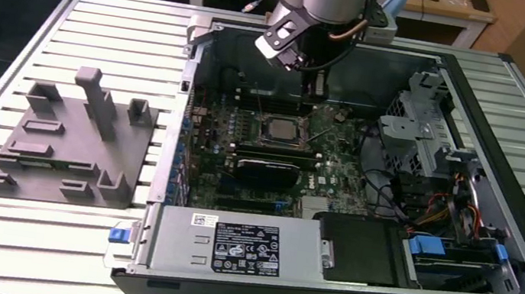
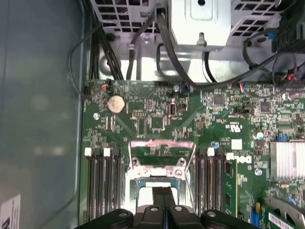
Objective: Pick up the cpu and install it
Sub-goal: 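Close the cpu cover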
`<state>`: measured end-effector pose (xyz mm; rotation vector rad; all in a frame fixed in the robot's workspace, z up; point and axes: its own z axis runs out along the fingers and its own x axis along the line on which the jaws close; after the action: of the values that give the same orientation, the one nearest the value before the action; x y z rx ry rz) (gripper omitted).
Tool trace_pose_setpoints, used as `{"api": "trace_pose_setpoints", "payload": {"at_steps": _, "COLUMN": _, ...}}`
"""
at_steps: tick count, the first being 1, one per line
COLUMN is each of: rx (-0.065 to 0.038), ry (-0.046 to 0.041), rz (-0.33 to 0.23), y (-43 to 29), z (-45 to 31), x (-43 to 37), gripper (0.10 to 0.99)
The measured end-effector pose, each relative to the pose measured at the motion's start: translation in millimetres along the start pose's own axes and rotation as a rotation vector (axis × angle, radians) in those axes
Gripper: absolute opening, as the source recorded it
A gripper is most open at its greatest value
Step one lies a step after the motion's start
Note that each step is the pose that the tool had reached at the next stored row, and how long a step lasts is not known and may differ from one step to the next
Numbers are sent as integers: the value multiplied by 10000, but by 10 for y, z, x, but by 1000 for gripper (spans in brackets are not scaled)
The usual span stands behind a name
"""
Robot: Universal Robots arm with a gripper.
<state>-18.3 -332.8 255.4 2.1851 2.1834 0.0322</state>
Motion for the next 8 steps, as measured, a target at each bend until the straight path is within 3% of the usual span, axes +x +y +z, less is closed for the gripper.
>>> {"api": "trace_pose_setpoints", "payload": {"at_steps": 8, "rx": 1, "ry": 0, "rz": 1, "y": 127, "z": 6, "x": 0, "gripper": 106}}
